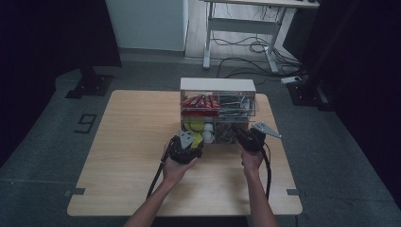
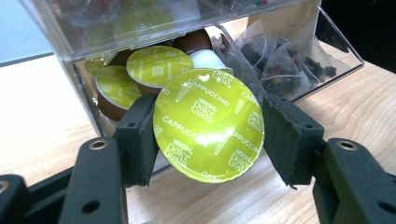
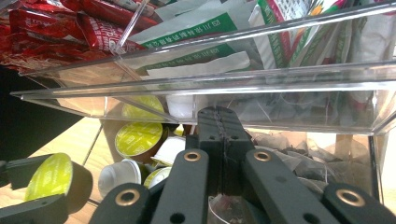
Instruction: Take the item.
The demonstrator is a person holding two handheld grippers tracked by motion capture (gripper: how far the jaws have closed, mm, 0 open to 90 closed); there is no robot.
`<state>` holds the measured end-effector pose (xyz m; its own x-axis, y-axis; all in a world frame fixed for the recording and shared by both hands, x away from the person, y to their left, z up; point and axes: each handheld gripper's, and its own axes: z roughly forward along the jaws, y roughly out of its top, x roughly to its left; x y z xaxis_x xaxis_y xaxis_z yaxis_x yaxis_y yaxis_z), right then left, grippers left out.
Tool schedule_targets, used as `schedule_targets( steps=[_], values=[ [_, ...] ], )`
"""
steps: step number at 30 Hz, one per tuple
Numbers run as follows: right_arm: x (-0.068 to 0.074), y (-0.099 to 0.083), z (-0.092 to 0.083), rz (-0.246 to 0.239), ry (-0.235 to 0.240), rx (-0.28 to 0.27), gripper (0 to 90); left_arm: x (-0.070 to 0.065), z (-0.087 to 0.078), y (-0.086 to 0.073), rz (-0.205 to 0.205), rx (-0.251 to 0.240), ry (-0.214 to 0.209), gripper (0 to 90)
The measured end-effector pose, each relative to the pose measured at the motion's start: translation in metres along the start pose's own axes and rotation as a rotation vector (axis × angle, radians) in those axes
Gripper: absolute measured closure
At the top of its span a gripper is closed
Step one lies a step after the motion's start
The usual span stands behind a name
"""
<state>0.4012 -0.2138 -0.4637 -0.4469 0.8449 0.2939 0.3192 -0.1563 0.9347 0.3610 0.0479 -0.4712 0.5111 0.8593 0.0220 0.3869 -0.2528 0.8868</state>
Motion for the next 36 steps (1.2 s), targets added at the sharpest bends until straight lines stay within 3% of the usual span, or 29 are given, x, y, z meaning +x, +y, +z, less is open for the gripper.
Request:
schedule_targets(
  steps=[14,36],
  values=[
    [-0.001,-0.001,0.0,0.0,-0.003,0.005,88.9,0.01,-0.018,-0.011,-0.015,0.005,-0.007,40.1],
    [-0.002,-0.003,0.001,-0.004,-0.016,0.007,88.9,0.027,-0.032,-0.031,-0.054,0.028,0.001,40.1]
  ],
)
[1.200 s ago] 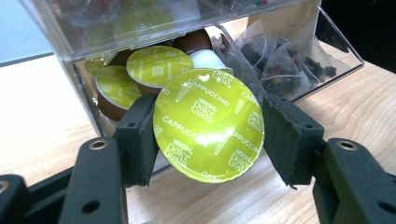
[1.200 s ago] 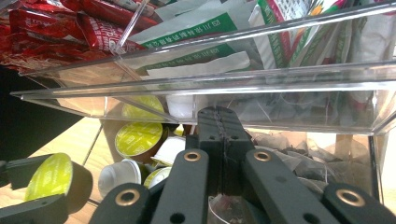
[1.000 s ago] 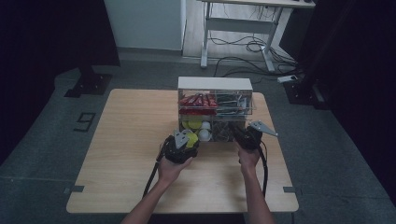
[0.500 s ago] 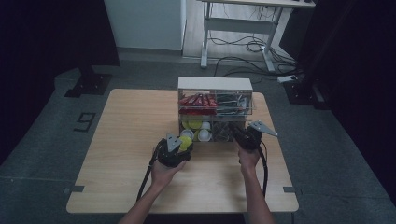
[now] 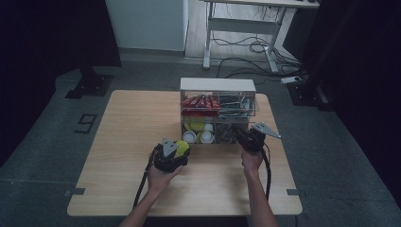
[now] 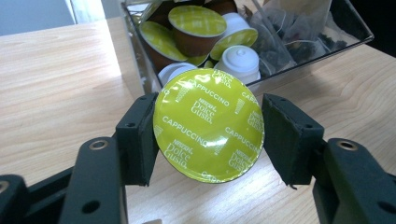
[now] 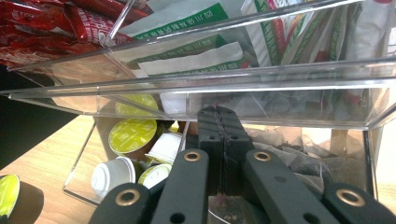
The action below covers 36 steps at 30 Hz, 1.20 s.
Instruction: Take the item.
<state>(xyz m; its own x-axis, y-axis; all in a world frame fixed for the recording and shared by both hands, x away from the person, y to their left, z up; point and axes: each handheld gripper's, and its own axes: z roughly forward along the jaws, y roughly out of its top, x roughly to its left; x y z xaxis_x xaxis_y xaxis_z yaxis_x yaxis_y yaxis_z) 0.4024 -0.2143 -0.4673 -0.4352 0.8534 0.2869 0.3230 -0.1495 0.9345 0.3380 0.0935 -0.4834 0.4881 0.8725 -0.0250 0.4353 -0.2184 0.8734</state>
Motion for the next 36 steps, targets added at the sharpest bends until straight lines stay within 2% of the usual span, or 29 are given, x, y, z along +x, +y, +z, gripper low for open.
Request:
schedule_targets(
  steps=[21,26,36],
  values=[
    [0.0,-0.001,0.0,-0.002,-0.001,0.004,88.9,0.018,-0.016,-0.026,-0.016,0.039,0.023,40.1],
    [0.0,-0.001,0.001,-0.003,-0.002,0.004,88.9,0.026,-0.02,-0.037,-0.04,0.066,0.019,40.1],
    [0.0,-0.001,0.001,-0.003,-0.002,0.006,88.9,0.032,-0.021,-0.052,-0.037,0.123,0.029,40.1]
  ],
)
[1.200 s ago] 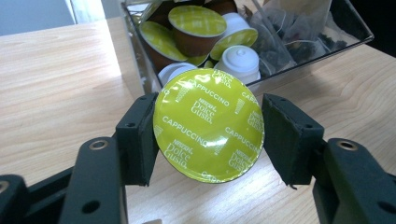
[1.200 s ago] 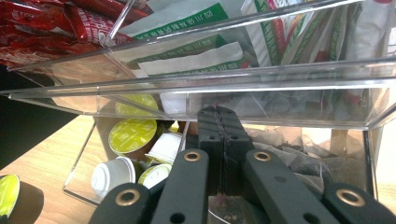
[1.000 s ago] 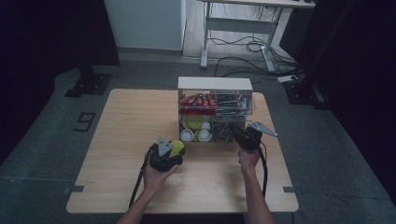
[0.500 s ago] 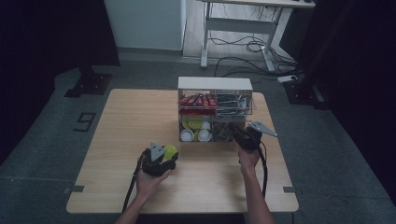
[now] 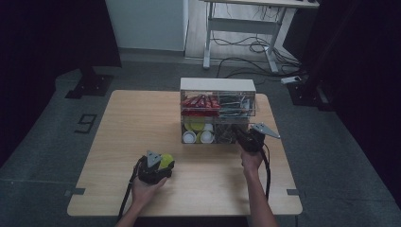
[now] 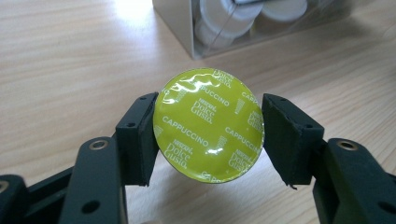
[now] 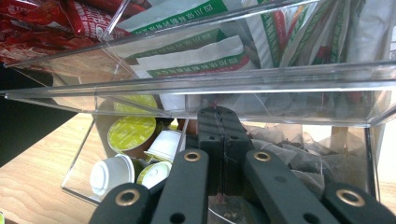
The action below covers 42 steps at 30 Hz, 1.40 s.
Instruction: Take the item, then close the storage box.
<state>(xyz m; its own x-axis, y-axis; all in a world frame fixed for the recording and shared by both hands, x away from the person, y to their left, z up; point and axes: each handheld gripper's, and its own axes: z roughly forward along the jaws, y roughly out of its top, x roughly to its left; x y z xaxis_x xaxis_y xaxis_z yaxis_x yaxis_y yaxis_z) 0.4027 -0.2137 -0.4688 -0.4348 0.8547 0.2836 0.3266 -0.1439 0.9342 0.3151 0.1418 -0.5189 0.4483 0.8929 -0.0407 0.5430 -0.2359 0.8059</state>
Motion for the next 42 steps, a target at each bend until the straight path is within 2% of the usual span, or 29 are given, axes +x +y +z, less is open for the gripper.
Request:
schedule_targets(
  steps=[7,17,21,26,29,34,42],
  values=[
    [0.0,0.0,0.0,0.002,0.001,0.001,88.8,0.002,0.007,-0.011,-0.004,0.056,-0.008,39.9],
    [-0.001,0.0,-0.001,0.002,0.002,0.003,88.8,0.004,0.012,-0.013,-0.017,0.091,-0.015,39.2],
    [-0.001,0.0,-0.001,0.002,0.002,0.004,88.8,0.005,0.014,-0.015,-0.025,0.108,-0.014,31.2],
    [-0.001,0.0,-0.002,0.002,0.002,0.003,88.8,0.006,0.007,-0.011,-0.028,0.084,-0.027,26.0],
    [-0.001,0.0,-0.002,0.002,0.002,0.005,88.8,0.006,-0.001,-0.008,-0.034,0.053,-0.039,25.1],
    [-0.001,0.0,-0.003,0.004,0.004,0.005,88.8,0.006,-0.009,-0.007,-0.047,0.028,-0.053,24.4],
    [-0.001,-0.002,-0.003,-0.001,0.001,0.01,88.8,0.009,-0.014,-0.006,-0.06,0.021,-0.064,24.6]
  ],
)
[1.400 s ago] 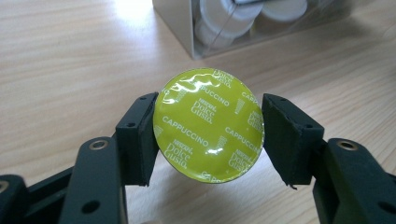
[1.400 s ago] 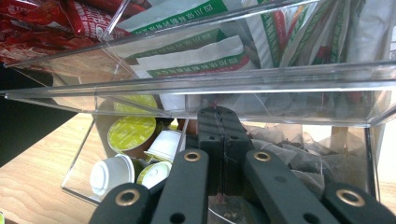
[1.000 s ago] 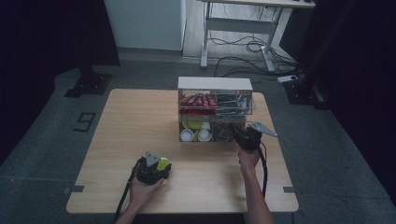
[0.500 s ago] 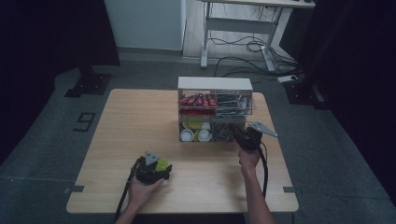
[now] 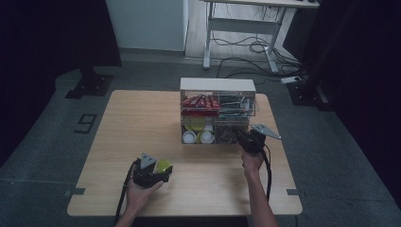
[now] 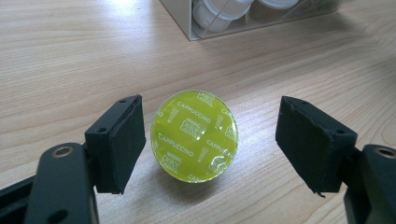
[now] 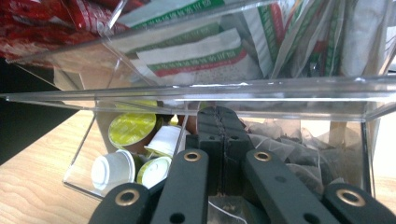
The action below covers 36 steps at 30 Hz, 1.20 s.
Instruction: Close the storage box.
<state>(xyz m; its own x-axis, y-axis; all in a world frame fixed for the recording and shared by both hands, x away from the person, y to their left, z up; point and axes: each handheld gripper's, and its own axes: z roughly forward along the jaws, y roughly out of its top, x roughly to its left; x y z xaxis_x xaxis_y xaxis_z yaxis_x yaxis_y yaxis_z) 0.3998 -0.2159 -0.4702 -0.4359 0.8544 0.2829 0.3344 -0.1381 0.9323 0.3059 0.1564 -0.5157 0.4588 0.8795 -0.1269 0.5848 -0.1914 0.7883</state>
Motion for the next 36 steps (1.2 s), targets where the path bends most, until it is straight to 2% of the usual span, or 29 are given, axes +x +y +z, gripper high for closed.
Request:
schedule_targets(
  steps=[18,28,36],
  values=[
    [0.003,-0.011,0.0,-0.015,-0.016,0.043,88.7,0.002,-0.001,-0.003,0.005,0.023,-0.002,25.9],
    [0.006,-0.012,-0.004,-0.018,-0.011,0.041,88.6,0.001,0.0,-0.005,0.016,0.044,-0.009,26.1],
    [0.01,-0.016,-0.007,-0.027,-0.015,0.053,88.6,0.003,-0.002,-0.004,0.013,0.042,-0.011,26.1]
  ],
)
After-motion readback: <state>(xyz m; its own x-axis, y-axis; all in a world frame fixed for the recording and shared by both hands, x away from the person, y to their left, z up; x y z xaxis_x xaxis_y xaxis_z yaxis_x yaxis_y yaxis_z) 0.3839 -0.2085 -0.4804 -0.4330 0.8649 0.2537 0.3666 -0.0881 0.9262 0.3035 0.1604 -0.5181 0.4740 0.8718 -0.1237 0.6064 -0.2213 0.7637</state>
